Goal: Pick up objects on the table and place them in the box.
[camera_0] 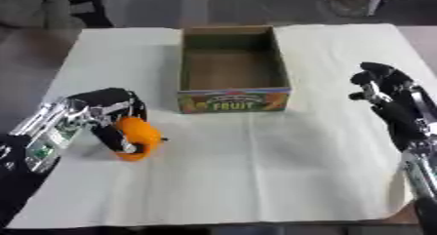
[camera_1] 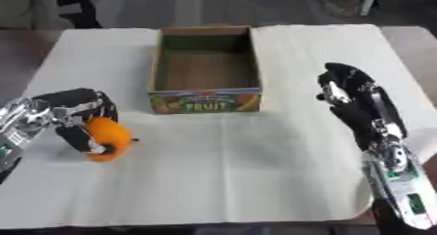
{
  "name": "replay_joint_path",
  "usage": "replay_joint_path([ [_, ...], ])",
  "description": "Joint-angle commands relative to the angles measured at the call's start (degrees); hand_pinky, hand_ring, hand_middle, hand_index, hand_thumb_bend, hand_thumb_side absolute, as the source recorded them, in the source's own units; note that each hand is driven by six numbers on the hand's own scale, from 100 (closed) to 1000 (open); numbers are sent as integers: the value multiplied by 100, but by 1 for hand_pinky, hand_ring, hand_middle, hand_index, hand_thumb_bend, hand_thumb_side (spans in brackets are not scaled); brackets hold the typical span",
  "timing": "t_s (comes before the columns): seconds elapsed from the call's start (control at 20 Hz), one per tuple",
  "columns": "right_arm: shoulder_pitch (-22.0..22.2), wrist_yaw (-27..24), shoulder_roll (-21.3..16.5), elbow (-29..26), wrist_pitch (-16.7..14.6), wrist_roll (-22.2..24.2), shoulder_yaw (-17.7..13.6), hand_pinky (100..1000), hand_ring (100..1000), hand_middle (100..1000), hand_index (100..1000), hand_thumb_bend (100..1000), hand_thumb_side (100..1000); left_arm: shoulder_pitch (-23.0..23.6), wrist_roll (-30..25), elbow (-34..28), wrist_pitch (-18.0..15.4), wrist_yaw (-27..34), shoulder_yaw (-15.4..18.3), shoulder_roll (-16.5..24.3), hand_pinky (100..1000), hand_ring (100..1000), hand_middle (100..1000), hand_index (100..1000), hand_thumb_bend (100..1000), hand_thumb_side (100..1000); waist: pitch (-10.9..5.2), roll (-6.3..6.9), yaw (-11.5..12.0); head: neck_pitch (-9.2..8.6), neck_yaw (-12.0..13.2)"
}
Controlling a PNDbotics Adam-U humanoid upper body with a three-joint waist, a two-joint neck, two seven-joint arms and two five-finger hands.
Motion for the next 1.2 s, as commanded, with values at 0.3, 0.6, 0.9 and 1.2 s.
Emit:
replay_joint_path([
  [0.3, -72, -23, -100, -78, -15, -9, -23, 640, 776, 634, 786, 100, 367, -82, -377, -923, -17, 620, 265, 326, 344, 310, 317, 472, 458, 184, -82, 13, 10, 33, -19],
  [0.6, -63, -20, -104, -67, -14, -8, -18, 640, 776, 634, 786, 100, 366, -452, -485, -1563, 202, 1161, 545, 601, 344, 306, 311, 470, 432, 175, -119, 27, 33, 33, -37],
  [0.9, -49, -22, -91, -51, -8, 20, 11, 640, 776, 633, 786, 100, 366, -1230, 65, -721, 463, 995, 542, 114, 343, 300, 303, 467, 386, 168, -161, 11, -51, 33, -4],
  [1.2, -77, -28, -66, -44, 2, 81, 82, 639, 776, 633, 786, 100, 368, -1956, 769, 797, 402, 307, 529, -746, 347, 303, 305, 471, 355, 162, -156, 9, -230, 33, 134],
])
